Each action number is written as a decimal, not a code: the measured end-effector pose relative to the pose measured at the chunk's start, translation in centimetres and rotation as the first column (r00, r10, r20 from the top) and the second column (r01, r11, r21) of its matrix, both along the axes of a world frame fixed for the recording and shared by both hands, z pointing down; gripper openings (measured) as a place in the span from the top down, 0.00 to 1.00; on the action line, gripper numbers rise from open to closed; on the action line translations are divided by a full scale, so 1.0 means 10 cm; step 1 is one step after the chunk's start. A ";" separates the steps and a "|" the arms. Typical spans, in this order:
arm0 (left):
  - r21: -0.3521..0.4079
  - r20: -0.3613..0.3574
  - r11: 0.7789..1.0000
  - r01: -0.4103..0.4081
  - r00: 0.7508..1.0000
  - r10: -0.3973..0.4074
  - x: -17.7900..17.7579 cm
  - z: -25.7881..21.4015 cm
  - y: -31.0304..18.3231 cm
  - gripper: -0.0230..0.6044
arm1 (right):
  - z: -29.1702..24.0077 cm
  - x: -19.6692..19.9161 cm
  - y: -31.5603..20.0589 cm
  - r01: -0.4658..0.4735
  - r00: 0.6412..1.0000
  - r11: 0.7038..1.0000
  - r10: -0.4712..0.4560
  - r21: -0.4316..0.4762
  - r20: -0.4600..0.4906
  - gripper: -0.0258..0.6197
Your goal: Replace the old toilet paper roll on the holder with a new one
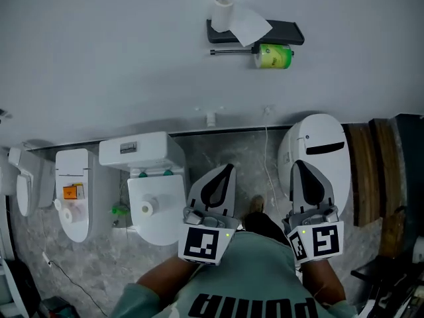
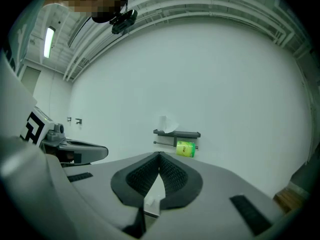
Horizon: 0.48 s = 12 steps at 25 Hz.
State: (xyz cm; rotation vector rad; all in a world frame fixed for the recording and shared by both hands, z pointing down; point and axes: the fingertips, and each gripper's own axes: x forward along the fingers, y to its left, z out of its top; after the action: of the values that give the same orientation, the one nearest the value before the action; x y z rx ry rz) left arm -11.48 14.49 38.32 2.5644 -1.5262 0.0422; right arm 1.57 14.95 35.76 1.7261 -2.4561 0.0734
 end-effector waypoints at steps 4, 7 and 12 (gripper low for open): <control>0.032 0.005 0.999 0.031 1.000 -0.031 -0.03 -0.09 0.18 0.96 | 0.01 0.01 0.18 0.011 1.000 1.000 -0.011 0.006 0.003 0.95; 0.033 0.011 0.998 0.053 0.998 -0.054 0.03 -0.11 0.33 0.96 | 0.03 0.09 0.32 0.028 1.000 1.000 -0.028 0.002 0.005 0.95; 0.017 0.023 0.997 0.070 0.997 -0.070 0.38 -0.12 0.58 0.96 | 0.03 0.39 0.55 0.058 0.998 0.998 -0.058 0.004 0.005 0.95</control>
State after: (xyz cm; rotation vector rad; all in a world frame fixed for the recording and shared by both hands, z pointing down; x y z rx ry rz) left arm -7.69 20.25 37.15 2.5292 -1.6306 0.0521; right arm 5.48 20.45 36.03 1.6573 -2.5096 0.0675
